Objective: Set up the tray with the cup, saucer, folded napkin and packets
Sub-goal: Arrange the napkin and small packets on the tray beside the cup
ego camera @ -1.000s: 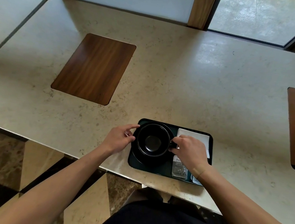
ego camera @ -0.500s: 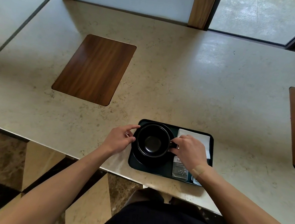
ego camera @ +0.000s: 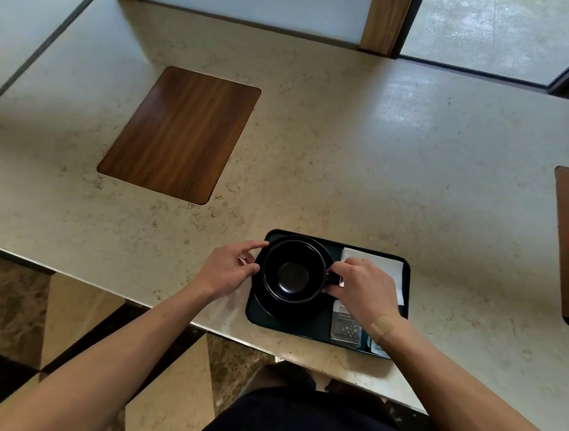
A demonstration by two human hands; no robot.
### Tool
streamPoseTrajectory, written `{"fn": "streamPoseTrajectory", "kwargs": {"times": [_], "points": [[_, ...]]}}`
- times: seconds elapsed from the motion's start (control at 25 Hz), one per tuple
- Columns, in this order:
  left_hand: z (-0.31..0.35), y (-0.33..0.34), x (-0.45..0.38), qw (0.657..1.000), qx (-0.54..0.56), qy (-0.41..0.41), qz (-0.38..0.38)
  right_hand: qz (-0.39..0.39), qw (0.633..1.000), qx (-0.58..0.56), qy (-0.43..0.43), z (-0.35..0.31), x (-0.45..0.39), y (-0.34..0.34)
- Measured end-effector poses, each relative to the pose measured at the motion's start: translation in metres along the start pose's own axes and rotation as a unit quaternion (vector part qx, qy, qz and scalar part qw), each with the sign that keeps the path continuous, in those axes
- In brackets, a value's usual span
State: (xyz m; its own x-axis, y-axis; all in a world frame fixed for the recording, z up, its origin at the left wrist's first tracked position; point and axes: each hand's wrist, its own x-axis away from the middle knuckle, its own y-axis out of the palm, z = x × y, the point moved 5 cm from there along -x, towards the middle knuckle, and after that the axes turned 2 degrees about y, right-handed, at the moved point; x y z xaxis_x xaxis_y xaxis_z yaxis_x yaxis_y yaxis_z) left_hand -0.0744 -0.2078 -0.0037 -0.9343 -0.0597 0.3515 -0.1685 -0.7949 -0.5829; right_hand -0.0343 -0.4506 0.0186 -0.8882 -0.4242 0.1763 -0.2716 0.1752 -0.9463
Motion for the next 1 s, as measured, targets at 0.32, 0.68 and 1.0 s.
{"fn": "streamPoseTrajectory", "kwargs": {"times": [0.32, 0.68, 1.0], "points": [[0.002, 0.0, 0.0, 1.0, -0.011, 0.0, -0.006, -0.04, 0.999, -0.012, 0.016, 0.003, 0.005, 0.01], [0.005, -0.001, 0.002, 1.0, -0.006, -0.002, -0.012, -0.04, 0.999, -0.026, 0.017, 0.002, 0.011, 0.011], [0.006, -0.005, 0.005, 0.999, -0.042, 0.021, 0.0, -0.048, 0.996, -0.074, 0.007, 0.009, 0.016, 0.0]]}}
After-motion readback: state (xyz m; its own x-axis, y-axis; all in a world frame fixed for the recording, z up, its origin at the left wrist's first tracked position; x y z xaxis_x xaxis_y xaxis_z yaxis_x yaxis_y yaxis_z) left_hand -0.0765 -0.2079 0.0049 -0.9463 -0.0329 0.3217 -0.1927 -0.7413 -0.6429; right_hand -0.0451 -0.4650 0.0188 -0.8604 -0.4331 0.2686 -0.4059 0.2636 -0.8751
